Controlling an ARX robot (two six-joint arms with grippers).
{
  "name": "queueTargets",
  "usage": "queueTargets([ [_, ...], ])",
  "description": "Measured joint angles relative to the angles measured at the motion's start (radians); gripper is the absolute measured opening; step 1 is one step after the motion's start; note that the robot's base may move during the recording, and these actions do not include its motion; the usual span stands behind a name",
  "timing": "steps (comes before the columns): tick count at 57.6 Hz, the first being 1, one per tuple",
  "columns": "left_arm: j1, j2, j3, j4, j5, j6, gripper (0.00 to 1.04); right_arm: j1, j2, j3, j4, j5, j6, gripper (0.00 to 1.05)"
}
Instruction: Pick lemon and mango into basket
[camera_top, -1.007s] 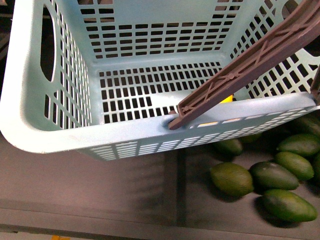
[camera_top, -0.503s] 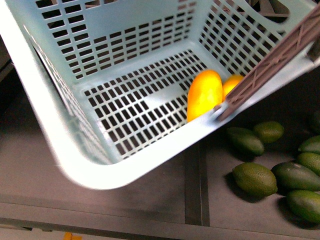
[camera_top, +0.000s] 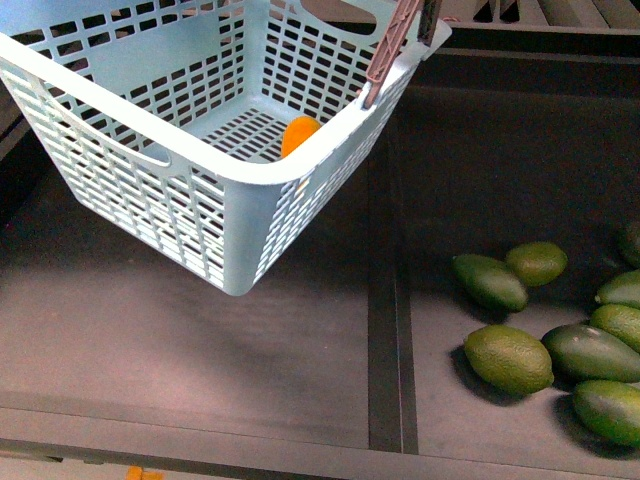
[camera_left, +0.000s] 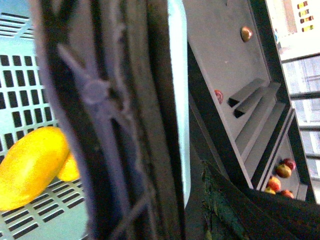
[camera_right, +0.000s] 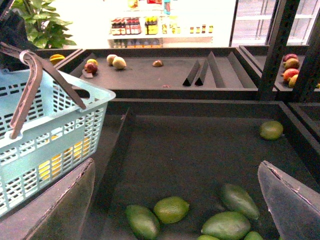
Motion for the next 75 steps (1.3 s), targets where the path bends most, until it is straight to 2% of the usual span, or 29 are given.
queueTargets([
  [7, 0.032, 0.069, 0.079, -0.009, 0.034, -0.026, 0.28, 0.000, 0.000, 0.000, 0.000, 0.000, 0.000, 0.96],
  [22, 0.074, 0.132, 0.072, 0.019, 0.055, -0.050, 0.28, 0.000, 0.000, 0.000, 0.000, 0.000, 0.000, 0.96],
  [38, 0.106, 0.043, -0.233, 0.163, 0.088, -0.080, 0.28, 0.000, 0.000, 0.000, 0.000, 0.000, 0.000, 0.96],
  [49, 0.116, 0.008, -0.299, 0.176, 0.095, -0.109, 0.28, 0.000, 0.000, 0.000, 0.000, 0.000, 0.000, 0.96],
  [60, 0.115, -0.034, -0.332, 0.080, 0.082, -0.154, 0.60, 0.000, 0.000, 0.000, 0.000, 0.000, 0.000, 0.96],
  [69, 0.123, -0.089, -0.434, 0.046, 0.047, -0.193, 0.92, 0.000, 0.000, 0.000, 0.000, 0.000, 0.000, 0.96],
  [72, 0.126, -0.116, -0.466, 0.039, 0.030, -0.199, 0.99, 0.000, 0.000, 0.000, 0.000, 0.000, 0.000, 0.96],
  [75, 0.130, -0.170, -0.511, 0.015, -0.014, -0.205, 0.97, 0.000, 0.000, 0.000, 0.000, 0.000, 0.000, 0.96],
])
